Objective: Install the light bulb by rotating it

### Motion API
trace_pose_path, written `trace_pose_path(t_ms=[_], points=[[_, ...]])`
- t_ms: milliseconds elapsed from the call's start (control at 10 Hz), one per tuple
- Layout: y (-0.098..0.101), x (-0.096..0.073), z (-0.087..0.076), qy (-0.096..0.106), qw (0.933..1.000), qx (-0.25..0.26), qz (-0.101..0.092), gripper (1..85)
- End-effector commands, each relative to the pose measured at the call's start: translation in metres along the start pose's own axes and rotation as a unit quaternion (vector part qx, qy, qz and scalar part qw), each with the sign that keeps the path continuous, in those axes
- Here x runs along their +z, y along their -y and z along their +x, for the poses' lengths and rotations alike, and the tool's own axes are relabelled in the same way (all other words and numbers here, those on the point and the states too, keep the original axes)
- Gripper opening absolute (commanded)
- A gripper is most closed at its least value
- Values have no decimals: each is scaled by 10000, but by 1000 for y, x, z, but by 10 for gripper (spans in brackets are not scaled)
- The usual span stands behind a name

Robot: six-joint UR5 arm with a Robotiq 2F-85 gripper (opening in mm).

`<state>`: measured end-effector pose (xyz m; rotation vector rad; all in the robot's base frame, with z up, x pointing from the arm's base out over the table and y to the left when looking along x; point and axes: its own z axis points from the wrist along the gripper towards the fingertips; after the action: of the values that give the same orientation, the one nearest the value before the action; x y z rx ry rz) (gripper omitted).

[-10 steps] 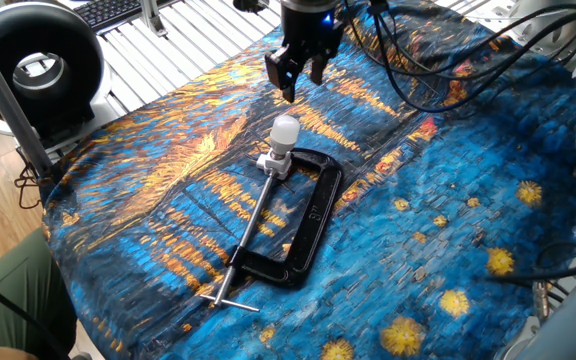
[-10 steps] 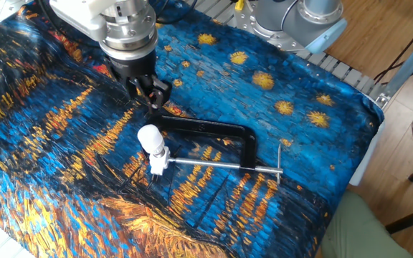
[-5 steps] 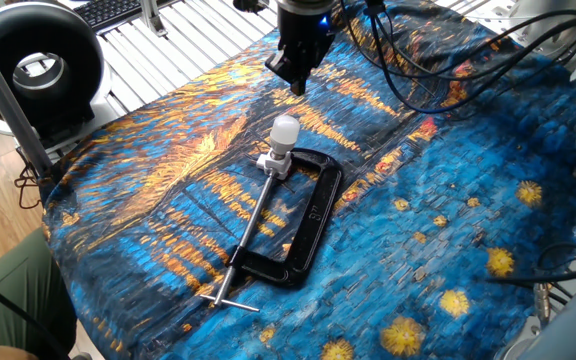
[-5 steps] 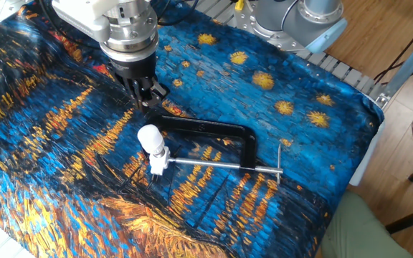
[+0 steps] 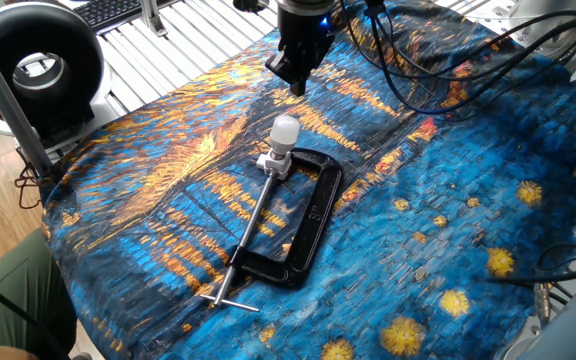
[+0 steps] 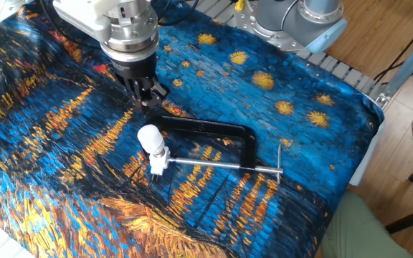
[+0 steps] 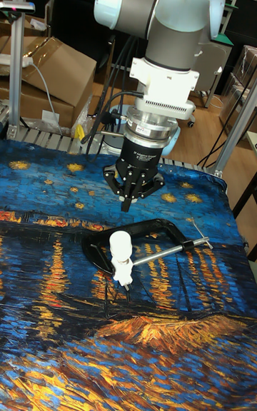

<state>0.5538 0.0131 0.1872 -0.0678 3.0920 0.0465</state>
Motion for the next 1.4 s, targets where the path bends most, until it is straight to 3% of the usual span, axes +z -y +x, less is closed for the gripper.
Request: trace_pose_path(t_ms=[0,100,200,300,400,500,600,700,800,900,1000,1100,1200,1300], points=[[-15,-1,5,-38,9990,173,-410,200],[-9,0,11,-88,9993,9,-375,230],[-9,-1,26,-342,9986,64,-399,50],[-8,-7,35,-504,9973,-218,-497,10],[1,-8,41,-531,9966,-440,-442,10],[-15,-8,39,-458,9956,-294,-758,10],[-3,-8,43,-558,9969,-144,-534,10],[6,-10,56,-843,9960,15,-299,10],[19,-14,80,-1297,9915,-32,-58,10],[-1,-13,104,-1666,9845,255,-490,10],[-8,-4,114,-1589,9841,296,-737,10],[-4,15,102,-1134,9912,167,-665,10],[12,23,81,-769,9966,78,-268,17],[11,16,65,-637,9978,144,-106,53]])
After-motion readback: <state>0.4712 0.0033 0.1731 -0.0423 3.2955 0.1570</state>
